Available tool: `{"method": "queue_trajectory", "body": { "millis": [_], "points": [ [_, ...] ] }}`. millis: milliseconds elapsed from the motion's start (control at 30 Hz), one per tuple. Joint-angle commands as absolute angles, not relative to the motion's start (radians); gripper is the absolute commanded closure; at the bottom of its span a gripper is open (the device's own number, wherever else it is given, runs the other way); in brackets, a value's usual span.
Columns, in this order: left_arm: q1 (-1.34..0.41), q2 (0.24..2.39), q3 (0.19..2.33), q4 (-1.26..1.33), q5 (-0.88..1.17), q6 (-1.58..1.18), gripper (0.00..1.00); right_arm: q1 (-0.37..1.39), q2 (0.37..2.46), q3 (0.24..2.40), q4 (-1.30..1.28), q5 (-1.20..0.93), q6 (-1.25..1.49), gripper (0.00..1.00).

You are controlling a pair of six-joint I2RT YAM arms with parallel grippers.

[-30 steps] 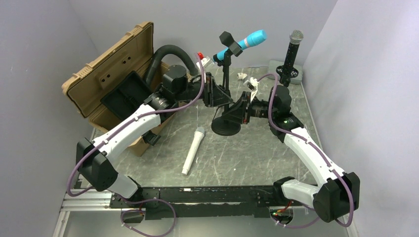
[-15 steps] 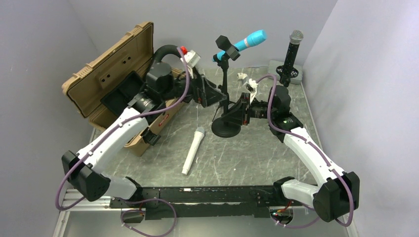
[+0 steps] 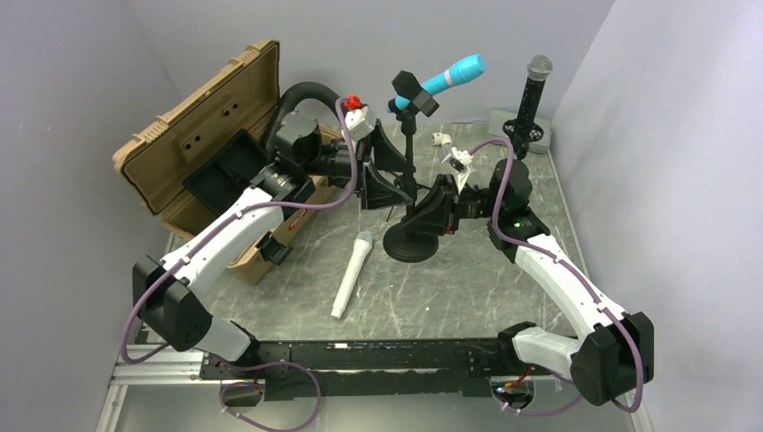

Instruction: Remove the microphone from the stand

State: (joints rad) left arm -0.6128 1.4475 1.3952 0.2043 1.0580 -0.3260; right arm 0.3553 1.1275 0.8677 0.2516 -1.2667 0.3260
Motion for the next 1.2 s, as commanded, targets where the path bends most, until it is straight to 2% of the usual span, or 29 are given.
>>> {"method": "queue_trajectory", "body": {
  "millis": [0, 67, 200, 333, 367, 400, 533, 667, 700, 867, 933, 1033, 1167],
  "points": [
    [-0.643, 1.476, 1.444, 0.208, 1.143, -0.233, 0.17, 0.362, 1.104, 0.879, 0.377, -1.306, 0.354, 1.00],
    [-0.655, 1.488, 1.440, 0.205, 1.125, -0.234, 0.25, 0.363, 1.105, 0.877, 0.377, -1.304, 0.351, 1.00],
    [-0.672, 1.505, 1.407, 0.335, 1.099, -0.364, 0.51, 0.364, 1.102, 0.879, 0.339, -1.283, 0.313, 1.00],
    [-0.676, 1.501, 1.396, 0.363, 1.044, -0.433, 0.83, 0.364, 1.095, 0.882, 0.276, -1.236, 0.251, 1.00],
    [-0.678, 1.497, 1.392, 0.355, 1.013, -0.446, 0.97, 0.364, 1.094, 0.884, 0.259, -1.216, 0.236, 1.00],
    [-0.682, 1.489, 1.389, 0.332, 0.974, -0.455, 1.00, 0.364, 1.094, 0.888, 0.244, -1.194, 0.220, 1.00],
    [-0.733, 1.455, 1.372, 0.177, 0.747, -0.497, 1.00, 0.363, 1.094, 0.913, 0.192, -1.099, 0.179, 1.00],
    [-0.795, 1.462, 1.456, -0.239, 0.290, -0.593, 1.00, 0.363, 1.101, 0.939, 0.156, -0.998, 0.170, 1.00],
    [-0.800, 1.471, 1.477, -0.289, 0.245, -0.602, 0.98, 0.362, 1.106, 0.947, 0.147, -0.978, 0.167, 1.00],
    [-0.813, 1.481, 1.499, -0.303, 0.256, -0.580, 0.39, 0.357, 1.108, 0.949, 0.143, -0.959, 0.164, 1.00],
    [-0.812, 1.461, 1.497, -0.292, 0.249, -0.527, 0.21, 0.352, 1.105, 0.942, 0.148, -0.969, 0.162, 1.00],
    [-0.800, 1.421, 1.485, -0.280, 0.229, -0.424, 0.04, 0.346, 1.090, 0.924, 0.153, -1.000, 0.151, 1.00],
    [-0.724, 1.362, 1.448, -0.204, 0.326, -0.351, 0.01, 0.342, 1.067, 0.905, 0.151, -1.056, 0.128, 1.00]
  ]
}}
